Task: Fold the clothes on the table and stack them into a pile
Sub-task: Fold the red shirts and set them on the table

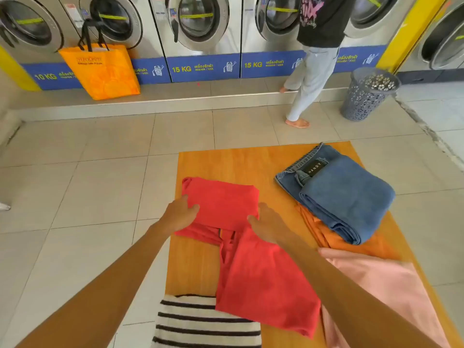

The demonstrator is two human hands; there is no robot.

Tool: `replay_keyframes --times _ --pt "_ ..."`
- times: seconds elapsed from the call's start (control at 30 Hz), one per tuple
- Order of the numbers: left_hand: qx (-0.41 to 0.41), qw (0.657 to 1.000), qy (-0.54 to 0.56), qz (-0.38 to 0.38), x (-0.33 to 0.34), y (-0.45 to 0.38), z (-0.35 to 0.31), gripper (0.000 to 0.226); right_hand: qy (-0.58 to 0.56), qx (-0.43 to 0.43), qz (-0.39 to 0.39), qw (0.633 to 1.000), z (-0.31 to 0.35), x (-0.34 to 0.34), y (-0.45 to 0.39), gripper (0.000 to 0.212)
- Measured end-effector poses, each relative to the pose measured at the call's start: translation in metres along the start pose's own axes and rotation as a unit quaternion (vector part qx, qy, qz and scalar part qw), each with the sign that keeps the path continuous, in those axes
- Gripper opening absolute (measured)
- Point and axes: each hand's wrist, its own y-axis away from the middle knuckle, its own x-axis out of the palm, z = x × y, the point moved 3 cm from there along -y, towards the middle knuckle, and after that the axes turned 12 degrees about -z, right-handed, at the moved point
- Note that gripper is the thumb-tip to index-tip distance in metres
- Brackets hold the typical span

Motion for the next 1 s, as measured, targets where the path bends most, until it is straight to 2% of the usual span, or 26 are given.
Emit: replay_keyframes --times 0.1,0.27,0.33,0.4,0.5,0.57,0.63,0.77,0.9,1.0 --pt "-0.040 0.998 0.037 -0.028 0.018 -0.021 -0.003 0.054 -0.059 0.070 -0.010 0.996 -0.011 0.002 -0.020 0.068" --pt "-0.125 0.986 0.033 -0.104 0.046 -0.050 0.016 0.093 -0.173 0.129 -0.059 0.975 -0.017 0.020 -0.046 0.060" --pt "-0.141 0.984 0.016 -0.112 0.049 -0.052 0.021 0.097 -0.222 0.138 -0.063 0.963 -0.014 0.032 -0.054 0.059" --pt "-0.130 0.986 0.013 -0.107 0.052 -0.055 0.025 0.092 -0.241 0.138 -0.071 0.958 -0.009 0.041 -0.059 0.053" --pt "-0.104 0.989 0.000 -0.107 0.055 -0.063 0.033 0.077 -0.221 0.122 -0.089 0.964 -0.008 0.053 -0.068 0.041" --pt "-0.098 0.987 -0.027 -0.125 0.057 -0.066 0.037 0.076 -0.191 0.101 -0.096 0.972 -0.007 0.057 -0.073 0.032" --pt "-0.080 0.985 -0.032 -0.147 0.058 -0.067 0.033 0.067 -0.160 0.067 -0.106 0.979 -0.004 0.057 -0.078 0.036" --pt "-0.085 0.979 0.127 -0.135 0.049 -0.083 0.024 0.061 -0.153 0.001 -0.125 0.980 0.009 0.046 -0.102 0.042" --pt "-0.100 0.962 0.206 -0.151 0.016 -0.122 0.024 0.060 -0.195 -0.044 -0.113 0.973 0.050 0.024 -0.152 0.039" --pt "-0.091 0.952 0.221 -0.190 -0.012 -0.160 0.012 0.060 -0.207 -0.062 -0.119 0.969 0.084 0.015 -0.191 0.041"
